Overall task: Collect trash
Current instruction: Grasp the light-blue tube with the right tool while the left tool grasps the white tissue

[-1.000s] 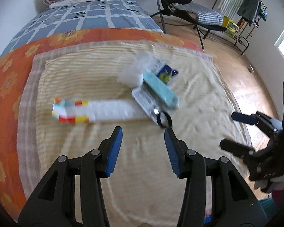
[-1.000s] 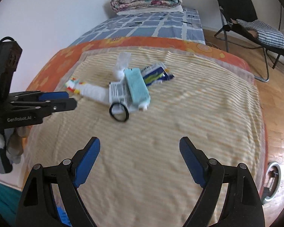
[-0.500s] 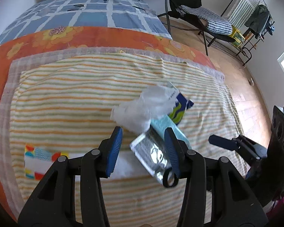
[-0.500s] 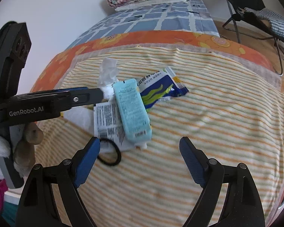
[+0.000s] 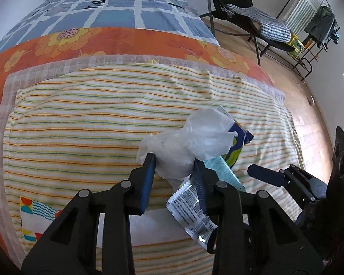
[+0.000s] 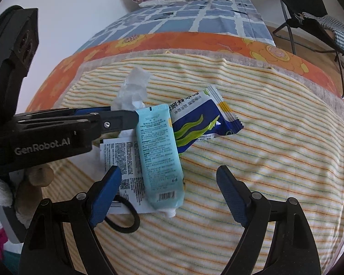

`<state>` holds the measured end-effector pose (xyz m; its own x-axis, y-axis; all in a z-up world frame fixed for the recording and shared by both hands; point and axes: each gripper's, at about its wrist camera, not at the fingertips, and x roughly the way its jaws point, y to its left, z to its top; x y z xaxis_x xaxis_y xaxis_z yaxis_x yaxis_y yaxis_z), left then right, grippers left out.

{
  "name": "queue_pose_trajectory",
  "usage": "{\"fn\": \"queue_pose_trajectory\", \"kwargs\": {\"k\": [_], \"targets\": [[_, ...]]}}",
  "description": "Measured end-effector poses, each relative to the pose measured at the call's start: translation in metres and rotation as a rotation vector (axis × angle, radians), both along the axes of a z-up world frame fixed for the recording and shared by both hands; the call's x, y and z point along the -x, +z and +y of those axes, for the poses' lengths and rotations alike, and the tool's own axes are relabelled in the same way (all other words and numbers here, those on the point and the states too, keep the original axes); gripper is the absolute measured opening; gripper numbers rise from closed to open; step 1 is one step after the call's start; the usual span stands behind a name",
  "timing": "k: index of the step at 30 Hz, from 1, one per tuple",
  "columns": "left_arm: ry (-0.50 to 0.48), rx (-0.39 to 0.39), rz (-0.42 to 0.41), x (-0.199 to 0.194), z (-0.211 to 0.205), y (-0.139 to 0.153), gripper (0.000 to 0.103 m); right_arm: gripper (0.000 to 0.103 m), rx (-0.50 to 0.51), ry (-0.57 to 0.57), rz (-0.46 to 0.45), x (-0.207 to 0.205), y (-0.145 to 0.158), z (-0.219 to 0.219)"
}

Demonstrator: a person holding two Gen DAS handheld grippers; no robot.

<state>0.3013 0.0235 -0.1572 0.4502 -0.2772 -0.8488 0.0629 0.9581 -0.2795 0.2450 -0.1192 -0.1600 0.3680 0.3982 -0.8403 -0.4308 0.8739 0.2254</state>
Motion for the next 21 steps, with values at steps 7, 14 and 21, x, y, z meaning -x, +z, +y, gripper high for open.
{"fn": "queue_pose_trajectory", "kwargs": {"k": [7, 14, 21], "targets": [[-0.005, -0.017, -0.016, -0.001, -0.001, 0.001, 0.025, 0.063, 0.023, -0.018, 0.015, -0.004, -0.004, 0.000], [0.001, -0.018, -0.030, 0.001, -0.002, 0.004, 0.022, 0.028, -0.015, -0.029, 0.049, -0.007, -0.002, -0.011], [0.005, -0.027, -0.055, 0.006, -0.001, 0.011, 0.018, 0.008, -0.043, -0.034, 0.051, 0.001, 0.000, -0.020]]}}
